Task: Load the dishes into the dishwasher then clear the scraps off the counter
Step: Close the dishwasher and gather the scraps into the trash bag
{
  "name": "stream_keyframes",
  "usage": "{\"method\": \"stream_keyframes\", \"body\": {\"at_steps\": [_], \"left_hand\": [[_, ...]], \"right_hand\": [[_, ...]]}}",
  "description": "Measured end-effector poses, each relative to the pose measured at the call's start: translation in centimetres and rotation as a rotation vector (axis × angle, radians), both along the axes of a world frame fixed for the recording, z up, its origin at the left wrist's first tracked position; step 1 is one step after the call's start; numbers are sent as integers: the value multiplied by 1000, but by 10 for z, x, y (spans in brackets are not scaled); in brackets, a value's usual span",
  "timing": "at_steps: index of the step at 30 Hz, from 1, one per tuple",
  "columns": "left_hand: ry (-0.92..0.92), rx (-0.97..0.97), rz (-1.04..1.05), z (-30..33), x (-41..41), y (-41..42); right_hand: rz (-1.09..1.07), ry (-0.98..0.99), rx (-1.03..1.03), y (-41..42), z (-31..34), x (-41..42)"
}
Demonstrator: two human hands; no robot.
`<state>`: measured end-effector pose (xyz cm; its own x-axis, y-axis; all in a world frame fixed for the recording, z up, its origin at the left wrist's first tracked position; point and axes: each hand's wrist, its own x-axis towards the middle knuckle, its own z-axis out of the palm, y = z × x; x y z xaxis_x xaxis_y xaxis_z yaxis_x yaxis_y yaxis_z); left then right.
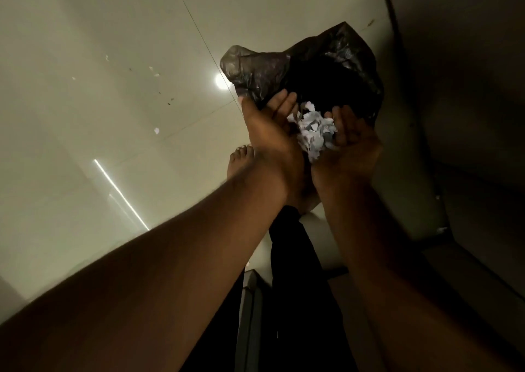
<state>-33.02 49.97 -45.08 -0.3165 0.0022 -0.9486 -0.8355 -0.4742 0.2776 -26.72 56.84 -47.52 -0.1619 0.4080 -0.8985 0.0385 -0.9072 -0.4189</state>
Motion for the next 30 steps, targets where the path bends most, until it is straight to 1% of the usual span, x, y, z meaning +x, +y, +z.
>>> {"method": "stream_keyframes", "body": {"at_steps": [1,2,6,8,11,14,15,16,19,22,24,26,28,29,30], "left_hand": [[-13,-11,8,-3,-4,1],[-26,-28,12,-6,-6,0],[-21,-68,-73,-5,-3,-6],[-22,-79,-75,-3,3,-11],[4,-85,-60,5,10,-17],[67,-43,-96,26,20,-13],[93,-62,-99,35,23,-14],[135,-38,-104,47,28,-13],[214,-88,-287,105,28,-16],[178,86,-273,182,39,-10],[176,117,-326,235,56,-8],[210,83,-362,272,64,-5],[255,68,-459,321,66,2],[297,113,-494,349,73,2],[295,180,-512,378,82,8]], "right_hand": [[-93,-28,-126,2,-5,-3],[-78,-39,-156,5,-6,-6],[-60,-89,-133,8,-5,0],[-31,-105,-130,7,2,-2],[-47,-94,-135,-1,16,-3],[-52,-30,-127,-13,47,-6],[-37,-28,-122,-17,61,-7],[-19,-19,-105,-22,79,-8],[2,-44,-30,-29,140,-5],[-43,7,11,-32,217,5],[-29,18,49,-33,263,15],[-52,48,61,-33,302,29],[-73,75,76,-26,346,42],[-99,95,73,-23,362,49],[-139,144,81,-24,381,59]]}}
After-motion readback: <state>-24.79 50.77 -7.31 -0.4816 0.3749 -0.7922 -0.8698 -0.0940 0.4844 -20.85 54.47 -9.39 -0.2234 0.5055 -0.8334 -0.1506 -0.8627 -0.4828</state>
